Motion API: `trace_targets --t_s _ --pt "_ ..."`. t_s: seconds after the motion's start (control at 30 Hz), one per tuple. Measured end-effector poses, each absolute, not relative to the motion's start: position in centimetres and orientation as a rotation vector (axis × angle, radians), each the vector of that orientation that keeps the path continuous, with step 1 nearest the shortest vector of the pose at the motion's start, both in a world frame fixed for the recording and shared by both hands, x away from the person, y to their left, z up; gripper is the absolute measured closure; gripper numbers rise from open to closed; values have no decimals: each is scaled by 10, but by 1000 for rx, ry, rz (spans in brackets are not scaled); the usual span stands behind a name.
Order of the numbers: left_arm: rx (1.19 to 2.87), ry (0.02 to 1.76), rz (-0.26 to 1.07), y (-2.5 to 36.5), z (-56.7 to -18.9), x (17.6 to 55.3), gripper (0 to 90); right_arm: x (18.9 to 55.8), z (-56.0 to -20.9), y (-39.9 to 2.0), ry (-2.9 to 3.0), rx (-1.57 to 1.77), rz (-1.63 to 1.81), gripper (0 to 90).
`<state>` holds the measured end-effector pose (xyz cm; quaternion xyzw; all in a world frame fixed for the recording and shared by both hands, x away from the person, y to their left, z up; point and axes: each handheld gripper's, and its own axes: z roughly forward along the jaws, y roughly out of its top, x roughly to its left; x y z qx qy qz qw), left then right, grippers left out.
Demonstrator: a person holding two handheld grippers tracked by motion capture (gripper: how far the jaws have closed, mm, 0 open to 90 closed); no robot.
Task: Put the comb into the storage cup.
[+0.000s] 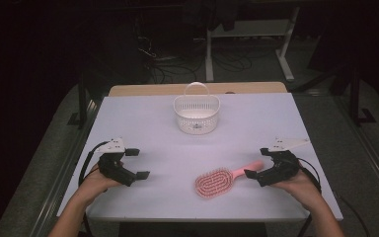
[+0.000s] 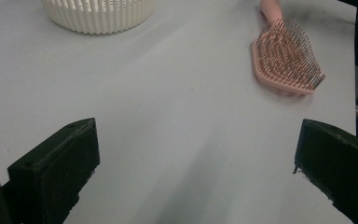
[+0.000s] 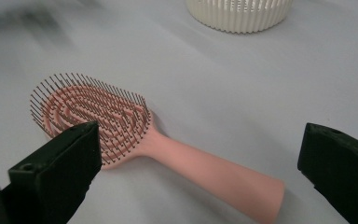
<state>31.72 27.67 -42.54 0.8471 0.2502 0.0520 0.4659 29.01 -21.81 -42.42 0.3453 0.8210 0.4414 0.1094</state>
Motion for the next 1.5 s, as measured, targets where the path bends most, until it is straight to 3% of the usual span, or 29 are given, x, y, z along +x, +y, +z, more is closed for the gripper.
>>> trace_targets --t_s 1.5 --pt "2067 625 135 277 -428 311 1 336 -398 -208 2448 971 1230 0"
